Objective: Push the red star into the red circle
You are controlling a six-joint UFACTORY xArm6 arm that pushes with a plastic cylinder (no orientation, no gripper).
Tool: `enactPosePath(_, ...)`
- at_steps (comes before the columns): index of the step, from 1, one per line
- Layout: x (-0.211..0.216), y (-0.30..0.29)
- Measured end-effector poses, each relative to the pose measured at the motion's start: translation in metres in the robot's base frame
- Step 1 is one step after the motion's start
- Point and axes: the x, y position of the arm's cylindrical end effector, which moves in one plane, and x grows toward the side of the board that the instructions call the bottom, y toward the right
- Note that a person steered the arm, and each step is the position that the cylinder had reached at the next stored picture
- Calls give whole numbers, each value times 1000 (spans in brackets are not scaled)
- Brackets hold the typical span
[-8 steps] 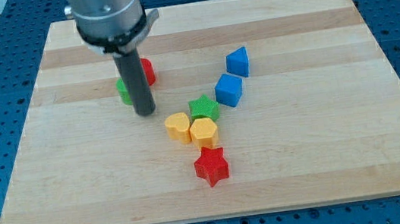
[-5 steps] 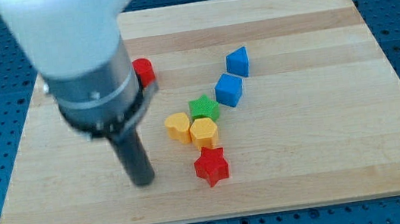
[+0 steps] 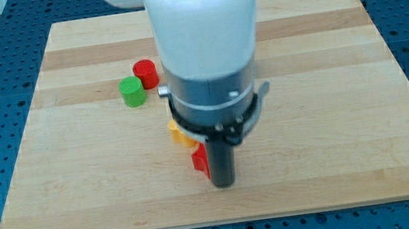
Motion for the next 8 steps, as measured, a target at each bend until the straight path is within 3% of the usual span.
enactPosePath(3, -54, -45)
enactPosePath(5, -117, -65)
enactPosePath(8, -161, -74)
